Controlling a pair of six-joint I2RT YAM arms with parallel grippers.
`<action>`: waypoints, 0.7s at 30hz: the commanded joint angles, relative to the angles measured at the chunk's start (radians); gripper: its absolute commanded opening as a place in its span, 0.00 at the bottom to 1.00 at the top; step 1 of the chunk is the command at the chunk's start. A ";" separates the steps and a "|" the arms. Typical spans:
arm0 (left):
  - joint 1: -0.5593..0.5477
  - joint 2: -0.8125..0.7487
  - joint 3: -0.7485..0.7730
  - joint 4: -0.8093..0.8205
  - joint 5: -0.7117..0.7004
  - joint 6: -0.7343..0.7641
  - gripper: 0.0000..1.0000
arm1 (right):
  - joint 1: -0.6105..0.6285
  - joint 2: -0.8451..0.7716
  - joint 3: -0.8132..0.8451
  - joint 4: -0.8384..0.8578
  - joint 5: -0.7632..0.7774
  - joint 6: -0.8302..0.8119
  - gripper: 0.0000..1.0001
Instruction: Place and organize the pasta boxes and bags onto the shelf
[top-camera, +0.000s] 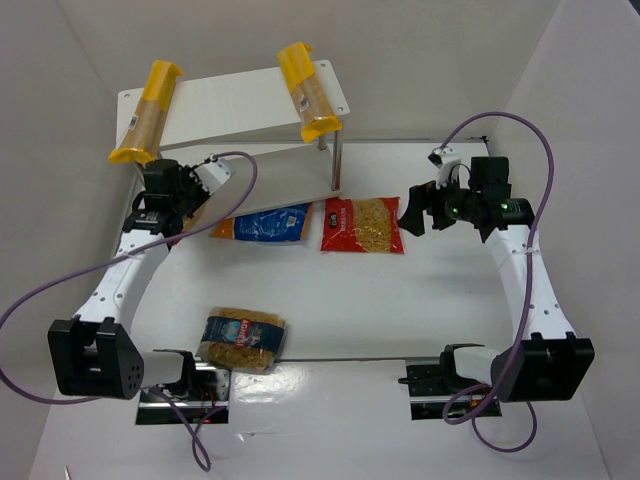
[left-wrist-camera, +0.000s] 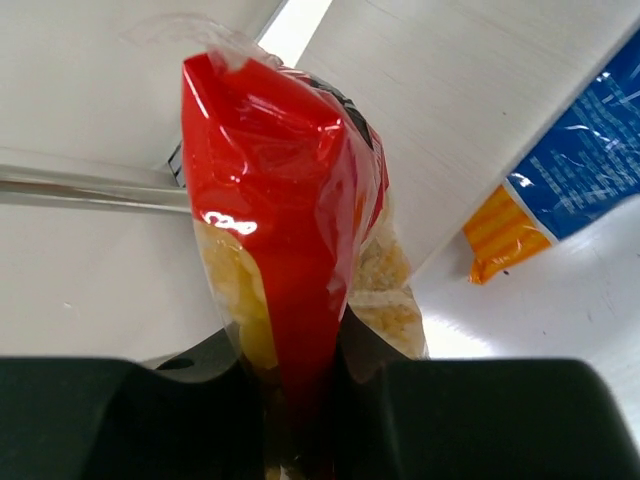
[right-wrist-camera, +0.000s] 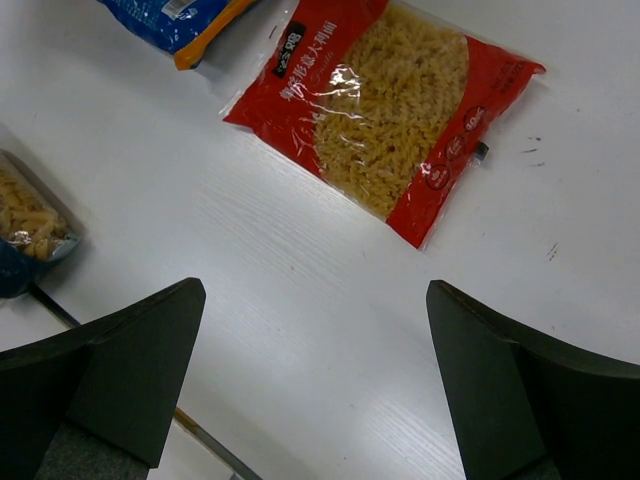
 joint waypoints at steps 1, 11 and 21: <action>-0.014 0.002 0.088 0.224 -0.025 -0.004 0.00 | -0.015 -0.002 -0.003 0.035 -0.013 -0.014 1.00; -0.023 0.064 0.017 0.383 -0.105 0.038 0.00 | -0.024 0.007 -0.003 0.035 -0.004 -0.014 1.00; -0.032 0.102 -0.067 0.500 -0.146 0.134 0.01 | -0.024 0.007 -0.021 0.035 -0.004 -0.023 1.00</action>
